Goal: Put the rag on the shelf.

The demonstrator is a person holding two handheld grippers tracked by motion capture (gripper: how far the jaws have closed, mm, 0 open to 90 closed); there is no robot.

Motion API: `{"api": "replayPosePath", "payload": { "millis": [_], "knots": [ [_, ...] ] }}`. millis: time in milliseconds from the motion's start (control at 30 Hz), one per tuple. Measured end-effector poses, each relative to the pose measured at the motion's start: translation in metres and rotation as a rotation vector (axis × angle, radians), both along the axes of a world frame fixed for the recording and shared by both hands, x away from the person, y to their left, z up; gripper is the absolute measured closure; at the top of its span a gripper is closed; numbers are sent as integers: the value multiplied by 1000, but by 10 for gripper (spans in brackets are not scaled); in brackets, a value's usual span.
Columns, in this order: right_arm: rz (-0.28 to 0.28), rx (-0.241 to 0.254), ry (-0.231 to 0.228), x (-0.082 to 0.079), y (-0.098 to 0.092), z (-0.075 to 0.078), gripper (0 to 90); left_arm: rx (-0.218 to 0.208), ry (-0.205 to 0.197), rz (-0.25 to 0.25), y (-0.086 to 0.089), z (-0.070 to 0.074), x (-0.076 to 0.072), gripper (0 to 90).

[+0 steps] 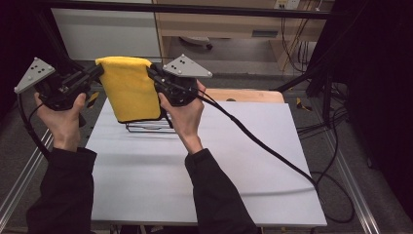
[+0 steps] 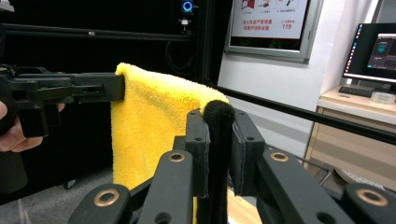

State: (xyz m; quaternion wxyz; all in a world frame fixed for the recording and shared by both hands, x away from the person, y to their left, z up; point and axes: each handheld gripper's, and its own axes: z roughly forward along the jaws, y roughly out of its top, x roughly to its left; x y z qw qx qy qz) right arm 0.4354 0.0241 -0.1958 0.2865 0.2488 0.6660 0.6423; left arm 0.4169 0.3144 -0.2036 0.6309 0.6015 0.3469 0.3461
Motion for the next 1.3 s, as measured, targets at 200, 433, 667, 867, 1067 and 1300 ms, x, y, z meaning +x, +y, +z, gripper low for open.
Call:
{"api": "replayPosePath", "payload": {
  "millis": [200, 433, 667, 867, 1067, 1300],
  "knots": [
    [-10, 5, -14, 5, 2, 10, 797, -14, -14, 8, 0, 11, 6, 846],
    [-17, 13, -38, 12, 3, 27, 797, -23, -38, 8, 0, 23, 11, 846],
    [-20, 12, -51, 15, 5, 37, 797, -24, -51, 16, 1, 33, 17, 846],
    [-25, 15, -59, 21, 9, 44, 797, -27, -58, 29, 3, 41, 23, 846],
    [-22, 24, -64, 26, 13, 52, 797, -21, -63, 37, 6, 49, 27, 846],
    [-29, 30, -71, 31, 14, 59, 798, -15, -68, 46, 5, 60, 33, 846]
  ]
}}
